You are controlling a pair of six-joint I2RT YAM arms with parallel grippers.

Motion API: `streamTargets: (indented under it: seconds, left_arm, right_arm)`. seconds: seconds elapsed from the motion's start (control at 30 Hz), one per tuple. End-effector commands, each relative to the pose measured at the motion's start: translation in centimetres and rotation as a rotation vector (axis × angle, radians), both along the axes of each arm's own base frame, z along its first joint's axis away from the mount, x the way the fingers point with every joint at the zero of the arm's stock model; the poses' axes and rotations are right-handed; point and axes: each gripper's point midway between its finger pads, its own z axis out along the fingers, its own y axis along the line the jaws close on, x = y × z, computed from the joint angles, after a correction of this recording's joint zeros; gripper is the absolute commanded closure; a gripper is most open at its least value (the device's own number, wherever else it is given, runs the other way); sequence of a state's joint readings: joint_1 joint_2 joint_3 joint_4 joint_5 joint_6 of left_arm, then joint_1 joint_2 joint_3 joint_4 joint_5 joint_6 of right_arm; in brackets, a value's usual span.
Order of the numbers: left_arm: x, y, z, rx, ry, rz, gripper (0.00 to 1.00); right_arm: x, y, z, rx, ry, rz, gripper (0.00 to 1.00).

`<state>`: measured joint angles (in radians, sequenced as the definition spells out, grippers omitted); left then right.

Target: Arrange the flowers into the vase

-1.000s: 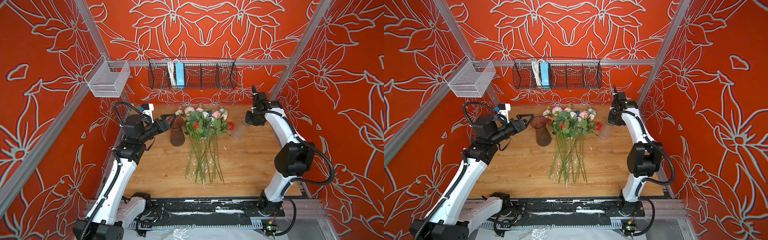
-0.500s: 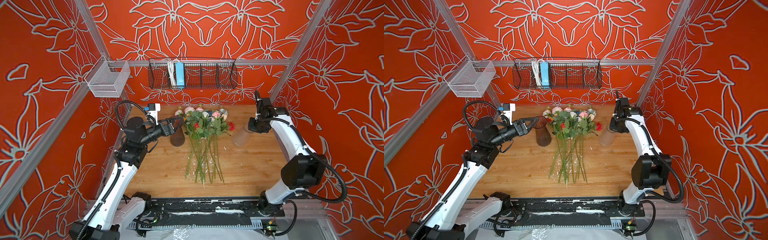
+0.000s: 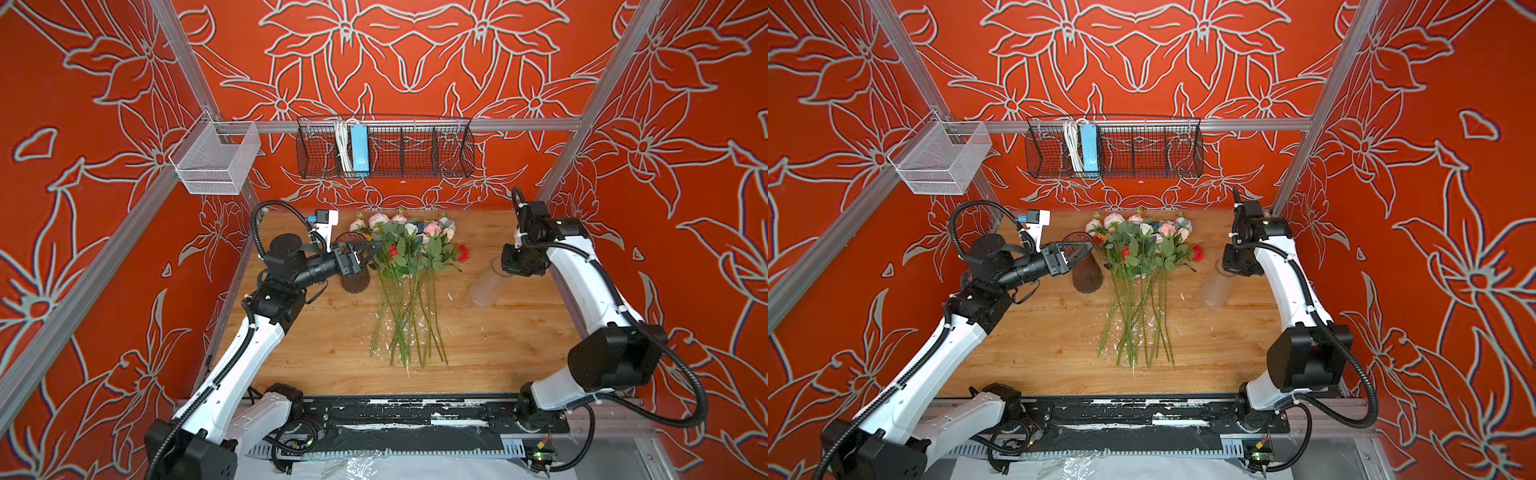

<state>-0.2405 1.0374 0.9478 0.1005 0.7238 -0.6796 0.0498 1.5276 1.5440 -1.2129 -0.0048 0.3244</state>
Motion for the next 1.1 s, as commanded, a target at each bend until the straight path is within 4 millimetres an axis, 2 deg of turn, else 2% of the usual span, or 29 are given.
streamTargets:
  seconds: [0.0, 0.3, 0.63, 0.87, 1.07]
  left_arm:
    - [-0.2, -0.6, 0.4, -0.015, -0.026, -0.03, 0.02]
    - [0.1, -0.7, 0.0, -0.016, -0.011, -0.033, 0.02]
    - [-0.1, -0.6, 0.2, -0.014, -0.023, -0.017, 0.0]
    - [0.0, -0.1, 0.3, 0.017, -0.043, 0.022, 0.01]
    - [-0.1, 0.0, 0.3, 0.02, -0.045, 0.021, 0.01]
  right_arm:
    - [-1.0, 0.2, 0.6, -0.013, 0.001, 0.012, 1.0]
    - [-2.1, 0.8, 0.3, -0.019, 0.044, 0.028, 1.0]
    - [-2.9, 0.2, 1.8, -0.071, 0.015, 0.016, 0.9]
    - [-3.3, 0.7, 0.4, -0.037, -0.013, 0.015, 0.89]
    - [-2.2, 0.9, -1.0, -0.038, 0.025, 0.035, 0.87]
